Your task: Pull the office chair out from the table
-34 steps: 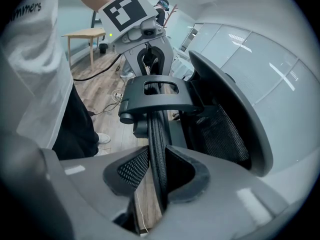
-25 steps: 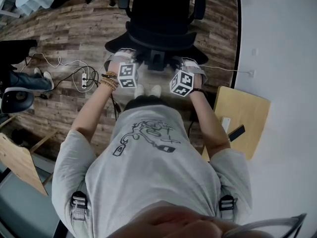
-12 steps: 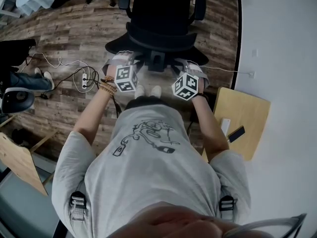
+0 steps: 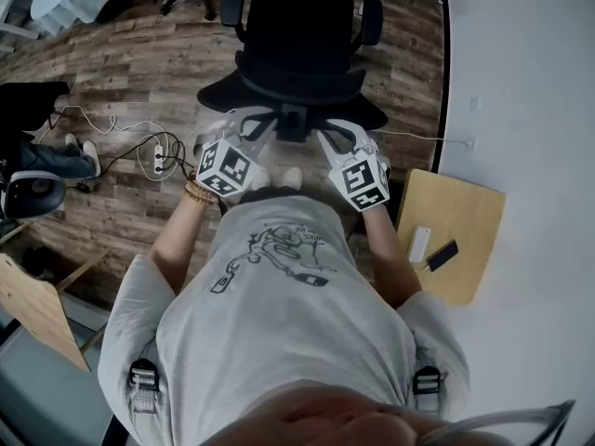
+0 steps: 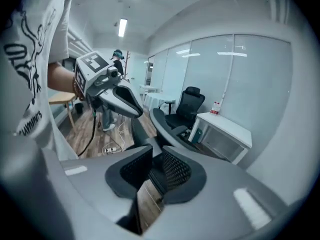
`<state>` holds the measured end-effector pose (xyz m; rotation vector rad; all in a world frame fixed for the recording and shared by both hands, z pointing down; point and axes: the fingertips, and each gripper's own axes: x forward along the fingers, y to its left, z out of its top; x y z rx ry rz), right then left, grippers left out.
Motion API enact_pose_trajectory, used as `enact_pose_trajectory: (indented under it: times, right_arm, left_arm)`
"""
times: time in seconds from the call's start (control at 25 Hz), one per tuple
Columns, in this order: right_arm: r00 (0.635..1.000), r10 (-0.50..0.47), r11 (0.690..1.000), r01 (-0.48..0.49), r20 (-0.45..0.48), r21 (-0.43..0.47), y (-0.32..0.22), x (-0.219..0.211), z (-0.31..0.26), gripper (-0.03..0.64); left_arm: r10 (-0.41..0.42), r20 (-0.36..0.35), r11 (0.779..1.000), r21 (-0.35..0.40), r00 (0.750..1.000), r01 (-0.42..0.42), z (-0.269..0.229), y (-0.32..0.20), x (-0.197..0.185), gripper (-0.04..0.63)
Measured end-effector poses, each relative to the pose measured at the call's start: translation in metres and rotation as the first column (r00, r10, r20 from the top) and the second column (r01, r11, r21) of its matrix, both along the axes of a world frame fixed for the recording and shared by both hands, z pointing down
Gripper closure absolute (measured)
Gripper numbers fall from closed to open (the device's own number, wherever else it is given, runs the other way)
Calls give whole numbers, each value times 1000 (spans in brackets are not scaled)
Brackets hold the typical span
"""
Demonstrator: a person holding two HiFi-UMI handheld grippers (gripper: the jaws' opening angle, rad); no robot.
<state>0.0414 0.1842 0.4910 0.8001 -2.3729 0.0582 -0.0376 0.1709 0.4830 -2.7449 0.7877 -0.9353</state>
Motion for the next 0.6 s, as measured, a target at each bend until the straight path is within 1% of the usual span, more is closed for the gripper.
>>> enact_pose_trajectory:
  times: [0.08, 0.12, 0.2, 0.32, 0.4, 0.44, 0.52, 0.6]
  right_arm:
    - [997, 21, 1000, -21, 68, 7, 1, -3, -21, 562]
    - [994, 31, 999, -32, 107, 10, 2, -5, -32, 569]
    - [981, 46, 999, -50, 189, 17, 4, -9, -57, 586]
    - [956, 50, 997, -65, 288, 41, 6, -15, -95, 605]
    - [937, 49, 995, -75, 347, 62, 7, -16, -118, 609]
    - [926, 48, 994, -80, 374, 70, 7, -17, -128, 609]
    - [908, 40, 992, -85, 417, 91, 10, -18, -148, 609]
    - [899, 22, 991, -79, 438, 111, 13, -20, -167, 609]
  left_arm:
    - [-16, -114, 1000, -23, 993, 14, -27, 4, 11, 574]
    - [-25, -170, 999, -30, 985, 20, -41, 6, 15, 575]
    - [-43, -276, 999, -42, 960, 33, -69, 8, 20, 575]
    - [-70, -407, 997, -60, 911, 49, -105, 9, 23, 586]
    - [-89, -483, 995, -75, 871, 60, -128, 9, 24, 590]
    - [-99, -513, 994, -84, 853, 65, -138, 10, 23, 591]
    - [-118, -554, 992, -99, 824, 75, -156, 12, 20, 592]
    - [-107, -605, 994, -81, 789, 72, -179, 14, 19, 592]
